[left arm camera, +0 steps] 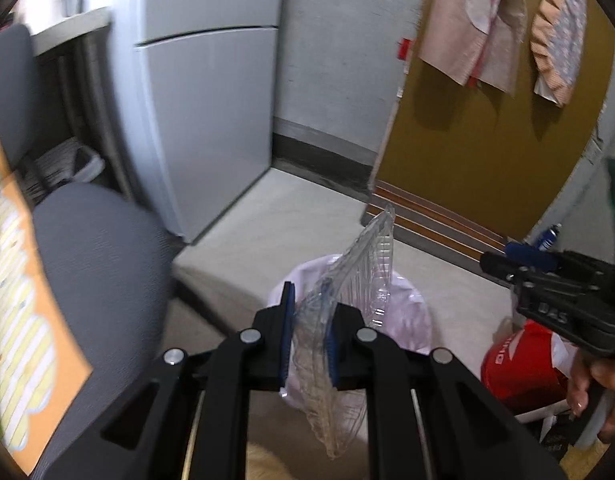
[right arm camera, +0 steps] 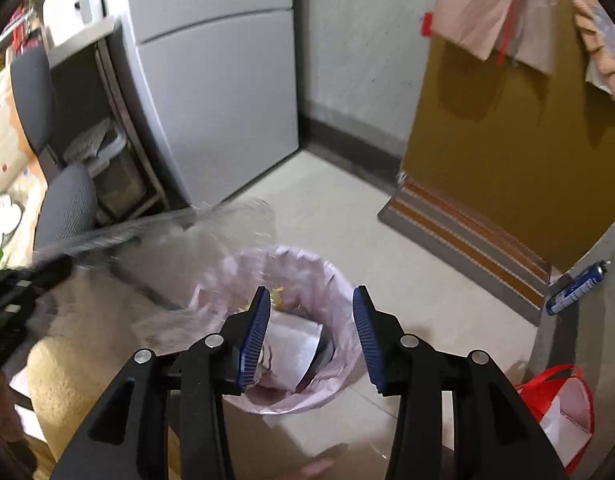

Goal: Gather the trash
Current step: 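Carry paper and clamshell to the pink bin and open both tools, then return both tools to the chair, then grasp the green bottle with the left tool while the right tool grasps the foil tray, then carry bottle and foil tray to the pink bin and open both tools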

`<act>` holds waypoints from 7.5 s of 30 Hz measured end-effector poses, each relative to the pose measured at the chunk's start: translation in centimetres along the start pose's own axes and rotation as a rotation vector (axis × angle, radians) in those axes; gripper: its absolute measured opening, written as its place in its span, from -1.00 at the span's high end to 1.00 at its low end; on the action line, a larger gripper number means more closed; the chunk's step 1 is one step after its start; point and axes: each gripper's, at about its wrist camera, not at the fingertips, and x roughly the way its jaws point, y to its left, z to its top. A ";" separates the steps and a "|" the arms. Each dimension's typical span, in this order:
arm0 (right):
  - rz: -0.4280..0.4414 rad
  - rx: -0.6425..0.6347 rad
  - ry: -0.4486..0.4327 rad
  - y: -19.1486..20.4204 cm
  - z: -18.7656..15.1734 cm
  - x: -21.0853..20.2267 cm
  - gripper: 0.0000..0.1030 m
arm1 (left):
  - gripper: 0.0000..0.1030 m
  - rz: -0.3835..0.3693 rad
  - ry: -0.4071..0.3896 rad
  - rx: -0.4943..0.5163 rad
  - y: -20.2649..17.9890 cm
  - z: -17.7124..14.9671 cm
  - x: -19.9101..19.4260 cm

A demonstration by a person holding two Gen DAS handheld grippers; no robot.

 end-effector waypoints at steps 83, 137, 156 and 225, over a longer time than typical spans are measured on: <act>0.479 -0.548 -0.007 32.4 1.4 -6.1 -0.32 | -0.28 0.523 0.344 -0.386 28.4 -8.9 -11.8; 0.649 -0.701 -0.071 50.5 7.8 -1.0 0.90 | -0.24 0.700 -0.130 -0.701 33.7 -14.9 -27.2; 0.667 -0.525 -0.061 34.4 2.1 -8.4 0.90 | -0.24 0.498 -0.062 -0.540 23.3 -11.8 -22.2; 0.047 0.084 -0.066 -1.4 1.1 -2.3 0.22 | -0.48 -0.062 0.232 0.120 -4.6 0.3 4.7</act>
